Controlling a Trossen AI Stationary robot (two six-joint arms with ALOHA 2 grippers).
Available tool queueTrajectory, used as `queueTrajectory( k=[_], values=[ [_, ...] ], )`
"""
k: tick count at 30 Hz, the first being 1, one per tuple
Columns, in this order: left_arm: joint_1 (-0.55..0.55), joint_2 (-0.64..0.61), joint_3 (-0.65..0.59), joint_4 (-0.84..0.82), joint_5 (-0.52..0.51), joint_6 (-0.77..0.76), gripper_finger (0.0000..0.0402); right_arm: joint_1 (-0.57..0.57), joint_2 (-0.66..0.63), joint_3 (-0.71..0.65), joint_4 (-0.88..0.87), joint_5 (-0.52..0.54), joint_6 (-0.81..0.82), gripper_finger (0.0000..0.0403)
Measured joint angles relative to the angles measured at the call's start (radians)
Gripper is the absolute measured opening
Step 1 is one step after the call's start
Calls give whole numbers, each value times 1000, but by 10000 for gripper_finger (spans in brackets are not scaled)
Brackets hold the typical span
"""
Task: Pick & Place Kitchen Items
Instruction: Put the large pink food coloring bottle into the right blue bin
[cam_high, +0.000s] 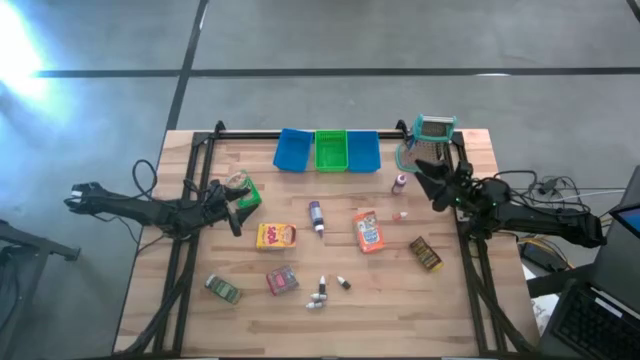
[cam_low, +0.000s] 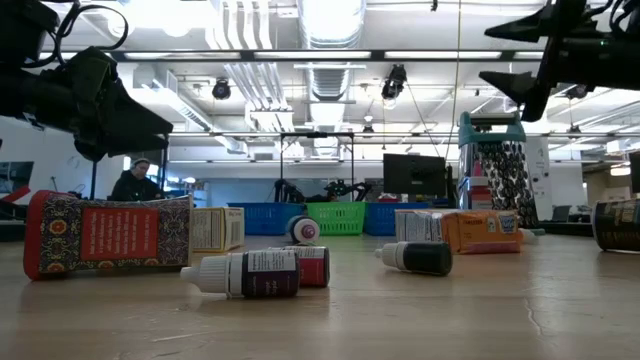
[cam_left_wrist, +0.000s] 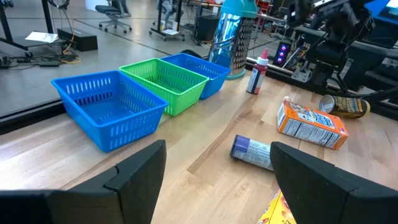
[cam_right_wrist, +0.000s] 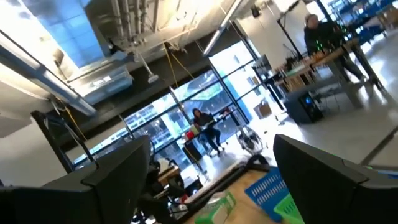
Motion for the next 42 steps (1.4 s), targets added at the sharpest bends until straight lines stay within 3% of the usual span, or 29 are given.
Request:
queueTrajectory(
  k=[7, 16, 29, 42],
  values=[
    [0, 0, 0, 0, 0, 0, 294, 0, -1, 7, 93, -14, -36, 304],
    [0, 0, 0, 0, -5, 0, 294, 1, 66, 144, 66, -201, -231, 282],
    [0, 0, 0, 0, -4, 0, 294, 3, 289, 527, -461, -226, -305, 261],
    [0, 0, 0, 0, -3, 0, 294, 3, 384, 741, -746, -271, -393, 228]
  ],
)
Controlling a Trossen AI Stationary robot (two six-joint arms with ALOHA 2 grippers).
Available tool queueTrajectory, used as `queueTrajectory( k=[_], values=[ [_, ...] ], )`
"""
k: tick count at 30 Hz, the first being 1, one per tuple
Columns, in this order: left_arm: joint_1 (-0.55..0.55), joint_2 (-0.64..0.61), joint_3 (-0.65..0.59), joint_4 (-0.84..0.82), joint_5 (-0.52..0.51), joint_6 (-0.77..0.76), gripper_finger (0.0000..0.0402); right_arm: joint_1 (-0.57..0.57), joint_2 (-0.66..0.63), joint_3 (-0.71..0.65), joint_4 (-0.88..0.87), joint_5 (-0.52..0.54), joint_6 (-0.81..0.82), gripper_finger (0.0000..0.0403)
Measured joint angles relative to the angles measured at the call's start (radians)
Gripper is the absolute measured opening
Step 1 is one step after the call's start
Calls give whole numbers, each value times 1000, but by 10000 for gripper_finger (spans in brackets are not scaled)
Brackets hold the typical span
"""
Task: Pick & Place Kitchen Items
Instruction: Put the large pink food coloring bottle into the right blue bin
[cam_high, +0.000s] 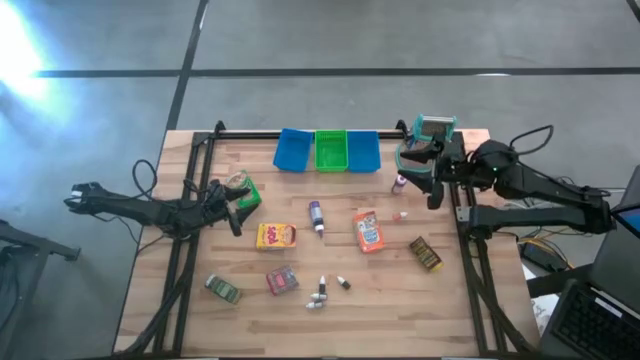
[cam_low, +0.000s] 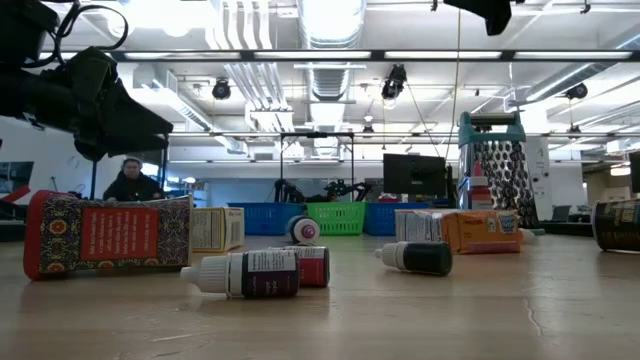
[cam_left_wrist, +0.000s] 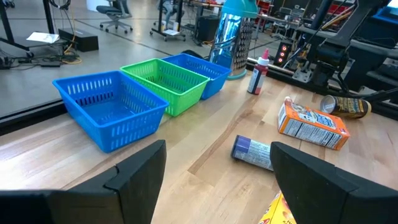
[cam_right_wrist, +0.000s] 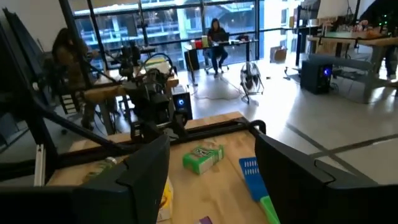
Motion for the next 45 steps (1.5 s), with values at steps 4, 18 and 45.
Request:
queueTrajectory(
  k=[4, 18, 45],
  values=[
    [0, 0, 0, 0, 3, 0, 294, 0, 31, 49, -121, 5, -5, 221],
    [0, 0, 0, 0, 3, 0, 294, 101, 177, 172, -458, 212, 50, 198],
    [0, 4, 2, -14, 18, 22, 294, 304, 278, 161, -867, 487, 413, 137]
  ],
)
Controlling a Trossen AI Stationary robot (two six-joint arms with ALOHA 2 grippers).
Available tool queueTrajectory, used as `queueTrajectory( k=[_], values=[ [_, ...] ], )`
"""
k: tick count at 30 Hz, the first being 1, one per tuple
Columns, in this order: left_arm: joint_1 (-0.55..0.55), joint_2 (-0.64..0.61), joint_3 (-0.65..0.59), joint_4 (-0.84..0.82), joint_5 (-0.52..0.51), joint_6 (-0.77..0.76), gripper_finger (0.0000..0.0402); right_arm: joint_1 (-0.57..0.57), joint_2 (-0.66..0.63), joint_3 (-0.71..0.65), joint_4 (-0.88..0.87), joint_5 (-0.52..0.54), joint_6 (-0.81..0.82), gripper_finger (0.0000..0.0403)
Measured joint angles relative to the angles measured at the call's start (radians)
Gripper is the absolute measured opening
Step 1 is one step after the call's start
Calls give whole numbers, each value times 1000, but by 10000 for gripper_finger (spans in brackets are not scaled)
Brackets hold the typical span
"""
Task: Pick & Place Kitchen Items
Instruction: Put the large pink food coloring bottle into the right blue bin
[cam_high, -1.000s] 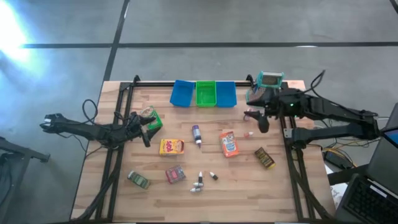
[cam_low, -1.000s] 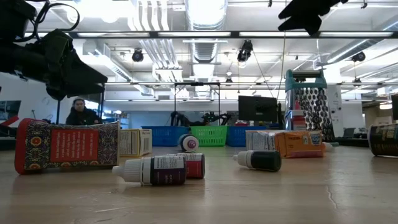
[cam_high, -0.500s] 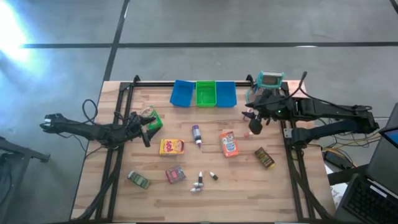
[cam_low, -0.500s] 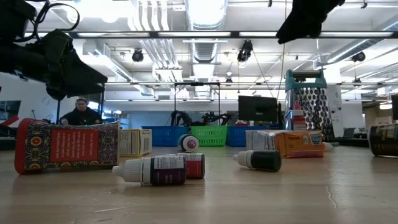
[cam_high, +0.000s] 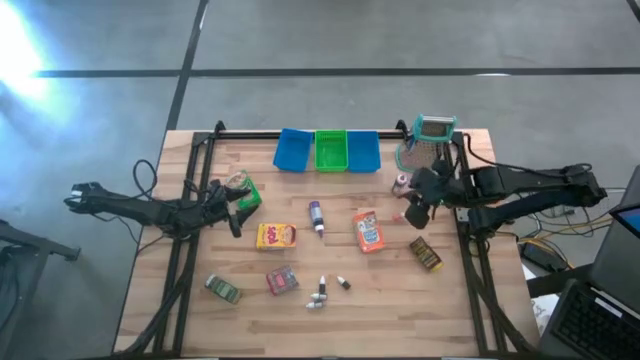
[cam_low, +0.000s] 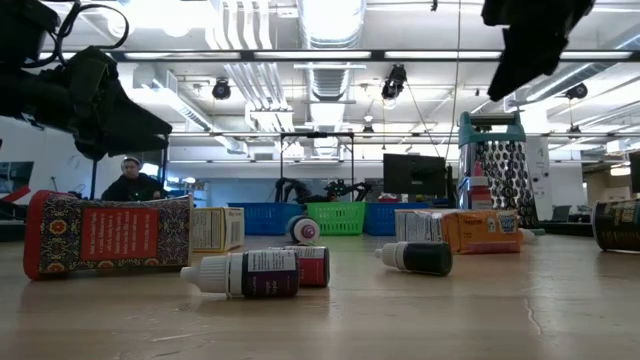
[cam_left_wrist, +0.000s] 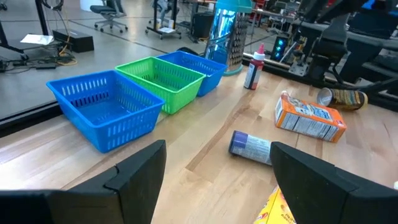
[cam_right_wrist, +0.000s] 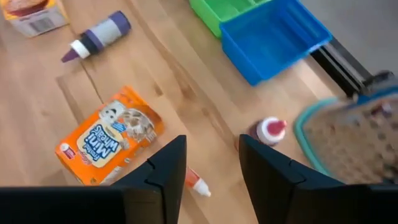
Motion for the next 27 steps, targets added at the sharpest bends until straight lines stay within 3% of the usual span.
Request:
queueTrajectory(
  k=[5, 14, 18, 27],
  values=[
    [0, 0, -1, 11, 3, -2, 294, 27, -2, -2, -72, 71, 113, 130],
    [0, 0, -5, 52, 6, -4, 294, 28, -1, -15, -80, 63, 266, 142],
    [0, 0, -5, 54, 6, -4, 294, 31, -1, -16, -76, 12, 279, 143],
    [0, 0, -5, 56, 6, -4, 294, -61, 26, -23, -65, 45, 282, 133]
  ],
)
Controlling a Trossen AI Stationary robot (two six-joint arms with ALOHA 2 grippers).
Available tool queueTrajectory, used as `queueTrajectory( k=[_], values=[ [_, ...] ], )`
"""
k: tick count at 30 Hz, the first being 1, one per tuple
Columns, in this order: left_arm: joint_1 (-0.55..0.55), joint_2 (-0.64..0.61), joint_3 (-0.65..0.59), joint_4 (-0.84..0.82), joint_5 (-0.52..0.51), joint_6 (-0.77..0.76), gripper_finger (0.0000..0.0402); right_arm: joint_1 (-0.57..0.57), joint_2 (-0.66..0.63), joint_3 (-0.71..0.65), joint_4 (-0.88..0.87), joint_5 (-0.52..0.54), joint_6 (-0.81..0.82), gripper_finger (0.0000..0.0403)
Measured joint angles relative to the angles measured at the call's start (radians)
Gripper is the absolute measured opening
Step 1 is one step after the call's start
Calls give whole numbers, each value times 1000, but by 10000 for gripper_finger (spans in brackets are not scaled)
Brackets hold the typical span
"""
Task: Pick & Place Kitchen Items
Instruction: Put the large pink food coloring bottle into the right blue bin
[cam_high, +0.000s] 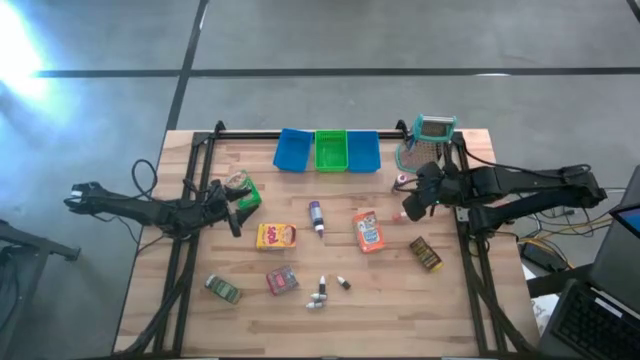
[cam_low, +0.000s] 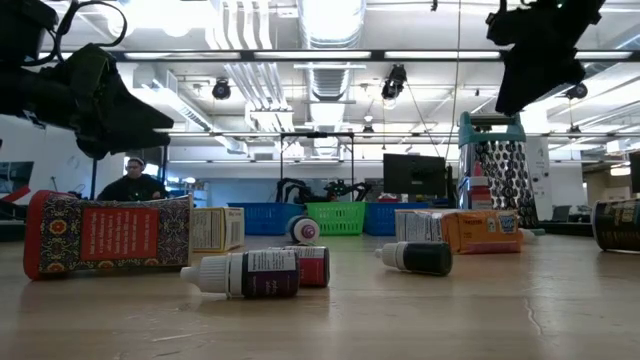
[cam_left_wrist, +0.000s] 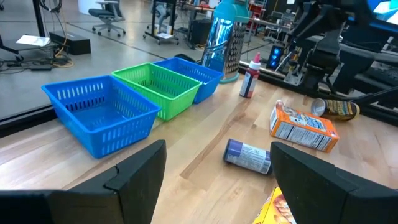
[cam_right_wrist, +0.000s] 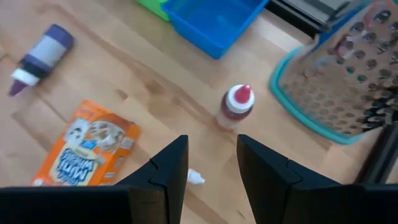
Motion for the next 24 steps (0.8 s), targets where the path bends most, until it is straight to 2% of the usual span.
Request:
queueTrajectory(
  k=[14, 24],
  values=[
    [0, 0, 1, 0, 0, 0, 294, -163, 163, -12, 71, -3, 56, 174],
    [0, 0, 2, 0, 0, 0, 294, -247, 227, -12, 129, -8, -14, 198]
  ],
)
